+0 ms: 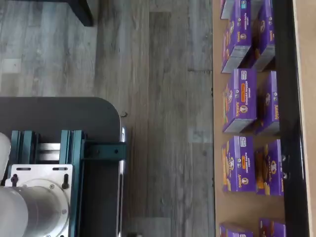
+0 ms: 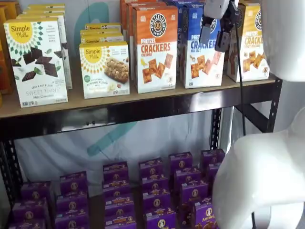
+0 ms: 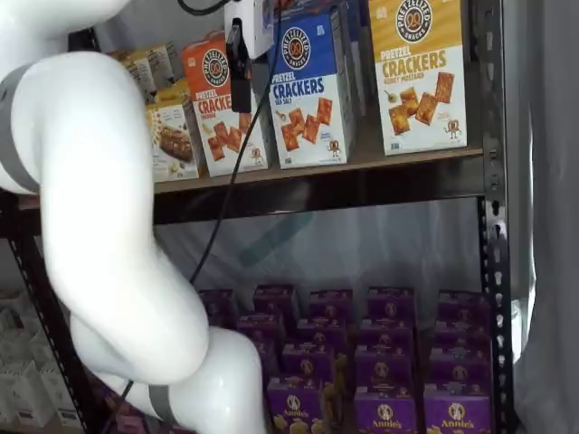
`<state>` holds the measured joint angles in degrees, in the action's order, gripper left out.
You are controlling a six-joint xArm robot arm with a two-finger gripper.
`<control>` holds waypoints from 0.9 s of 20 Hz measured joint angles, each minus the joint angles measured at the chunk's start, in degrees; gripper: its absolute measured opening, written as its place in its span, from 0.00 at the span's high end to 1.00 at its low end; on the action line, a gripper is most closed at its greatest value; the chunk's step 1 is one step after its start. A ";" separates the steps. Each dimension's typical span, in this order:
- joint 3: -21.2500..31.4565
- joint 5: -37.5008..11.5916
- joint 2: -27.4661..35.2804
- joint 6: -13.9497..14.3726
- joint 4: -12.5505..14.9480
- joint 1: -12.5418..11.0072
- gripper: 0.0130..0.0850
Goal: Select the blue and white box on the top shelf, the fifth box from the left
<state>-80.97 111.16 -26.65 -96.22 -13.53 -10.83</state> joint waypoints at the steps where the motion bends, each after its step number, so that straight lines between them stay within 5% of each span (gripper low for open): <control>1: -0.37 0.26 0.34 0.05 0.14 0.09 0.00; 9: -2.49 0.10 2.04 0.19 -1.44 -0.43 0.00; 18: -0.05 -8.46 -1.60 -0.64 -16.83 -7.82 0.00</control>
<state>-81.02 102.70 -28.25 -96.86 -30.36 -18.65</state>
